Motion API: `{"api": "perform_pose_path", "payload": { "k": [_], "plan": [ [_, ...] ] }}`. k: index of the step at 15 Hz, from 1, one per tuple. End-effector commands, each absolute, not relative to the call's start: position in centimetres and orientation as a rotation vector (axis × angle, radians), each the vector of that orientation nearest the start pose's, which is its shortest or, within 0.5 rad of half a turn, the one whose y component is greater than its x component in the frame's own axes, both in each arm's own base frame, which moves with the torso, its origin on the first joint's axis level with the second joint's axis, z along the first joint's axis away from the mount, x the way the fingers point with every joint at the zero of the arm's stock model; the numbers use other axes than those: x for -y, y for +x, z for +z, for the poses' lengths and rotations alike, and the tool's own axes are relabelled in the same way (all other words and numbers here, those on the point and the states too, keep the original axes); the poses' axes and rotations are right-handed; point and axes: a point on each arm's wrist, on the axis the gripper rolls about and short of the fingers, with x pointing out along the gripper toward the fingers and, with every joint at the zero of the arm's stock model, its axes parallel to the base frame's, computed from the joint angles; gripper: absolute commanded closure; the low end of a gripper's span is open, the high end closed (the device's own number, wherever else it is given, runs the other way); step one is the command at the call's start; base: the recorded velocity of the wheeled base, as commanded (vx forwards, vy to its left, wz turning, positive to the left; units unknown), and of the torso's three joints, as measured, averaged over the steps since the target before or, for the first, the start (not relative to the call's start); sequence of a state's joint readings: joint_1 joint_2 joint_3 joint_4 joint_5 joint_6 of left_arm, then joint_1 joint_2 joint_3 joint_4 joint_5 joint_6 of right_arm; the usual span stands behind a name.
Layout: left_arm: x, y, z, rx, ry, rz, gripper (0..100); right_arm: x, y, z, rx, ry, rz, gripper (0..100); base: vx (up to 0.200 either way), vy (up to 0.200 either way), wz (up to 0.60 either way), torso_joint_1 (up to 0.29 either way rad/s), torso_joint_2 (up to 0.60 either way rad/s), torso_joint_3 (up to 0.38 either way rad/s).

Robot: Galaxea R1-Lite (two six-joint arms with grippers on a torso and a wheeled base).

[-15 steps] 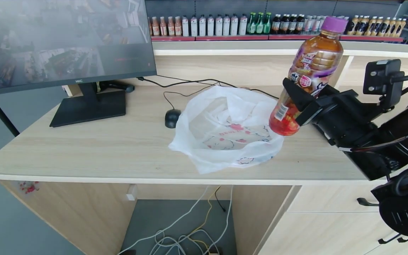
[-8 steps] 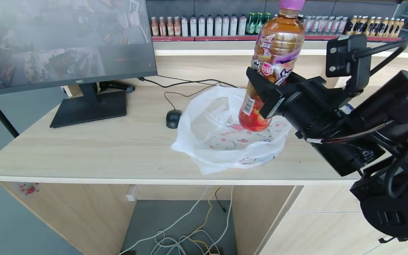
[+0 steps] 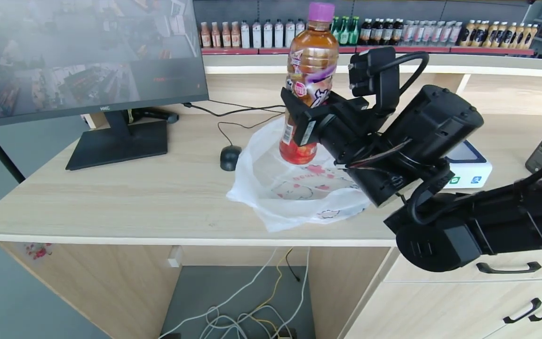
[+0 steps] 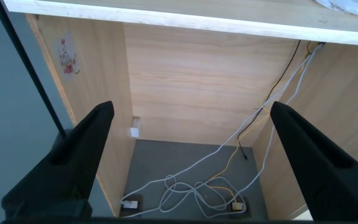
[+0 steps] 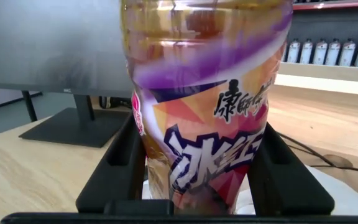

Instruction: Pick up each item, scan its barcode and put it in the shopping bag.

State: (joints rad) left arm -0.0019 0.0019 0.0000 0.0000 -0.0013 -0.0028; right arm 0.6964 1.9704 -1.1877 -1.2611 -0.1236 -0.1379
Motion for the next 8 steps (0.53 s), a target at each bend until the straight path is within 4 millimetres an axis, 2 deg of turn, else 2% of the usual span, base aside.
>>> {"api": "perform_pose_path", "payload": {
  "k": [1,4,8],
  "plan": [
    [0.0,-2.3,7.6,-0.002,-0.003,-0.003,0,-25.7,31.3,24.2,0.458,0.05,0.53,100,0.0,0.0,0.0,0.0,0.0,0.0],
    [0.0,-2.3,7.6,-0.002,-0.002,-0.003,0,-26.6,32.6,24.3,0.439,0.042,0.529,100,0.0,0.0,0.0,0.0,0.0,0.0],
    [0.0,-2.3,7.6,-0.002,-0.003,-0.003,0,-26.4,34.5,24.2,0.411,0.021,0.499,100,0.0,0.0,0.0,0.0,0.0,0.0]
  ]
}}
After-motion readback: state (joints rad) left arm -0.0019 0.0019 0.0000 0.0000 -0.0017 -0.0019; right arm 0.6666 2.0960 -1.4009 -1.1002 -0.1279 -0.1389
